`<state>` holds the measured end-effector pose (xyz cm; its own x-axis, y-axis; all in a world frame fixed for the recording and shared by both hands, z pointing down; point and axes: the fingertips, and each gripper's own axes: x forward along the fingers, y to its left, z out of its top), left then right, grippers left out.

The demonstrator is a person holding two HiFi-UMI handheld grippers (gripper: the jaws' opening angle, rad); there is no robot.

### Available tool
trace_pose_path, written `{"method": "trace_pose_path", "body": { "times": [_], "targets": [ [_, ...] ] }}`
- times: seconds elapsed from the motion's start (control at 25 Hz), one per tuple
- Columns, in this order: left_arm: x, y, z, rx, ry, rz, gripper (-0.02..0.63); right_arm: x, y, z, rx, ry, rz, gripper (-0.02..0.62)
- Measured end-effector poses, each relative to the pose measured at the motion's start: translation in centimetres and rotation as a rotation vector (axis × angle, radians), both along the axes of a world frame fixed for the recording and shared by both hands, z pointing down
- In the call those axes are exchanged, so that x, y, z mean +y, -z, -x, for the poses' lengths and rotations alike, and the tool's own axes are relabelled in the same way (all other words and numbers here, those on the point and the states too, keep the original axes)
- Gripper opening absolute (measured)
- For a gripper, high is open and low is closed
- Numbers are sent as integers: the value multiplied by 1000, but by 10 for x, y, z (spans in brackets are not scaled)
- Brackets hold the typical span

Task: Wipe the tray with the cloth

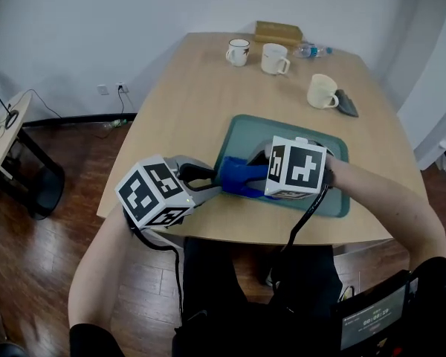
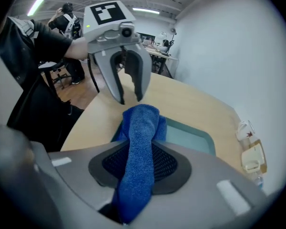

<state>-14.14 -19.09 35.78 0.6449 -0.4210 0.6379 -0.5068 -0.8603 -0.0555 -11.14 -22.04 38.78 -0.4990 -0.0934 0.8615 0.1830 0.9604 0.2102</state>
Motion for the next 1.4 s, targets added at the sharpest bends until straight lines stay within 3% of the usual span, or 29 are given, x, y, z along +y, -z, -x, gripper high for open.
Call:
{"method": "trace_pose_path", "body": {
  "times": [0.32,0.56,0.88,1.12,1.28,1.4],
  "targets": [
    [-9,2,-15,-85,-18,-5,109,42,2,-31,-46,-1,33,112],
    [-30,0,-41,-200,-57,-72,107,29,7,-52,-58,-47,7,112],
    [-38,-17,-67,-232,-138,23,95,-28,29,-151,-80,-293,-24,112],
    [-37,-14,-58,-195,-103,10,95,-62,51,-276,-88,-553,-68,112],
    [-40,-13,-54,-212,-79,-3,95,-75,38,-353,-60,-765,-4,115],
    [-44,-11,-56,-195,-45,-4,98,-78,19,-391,-11,-837,17,121]
  ]
}}
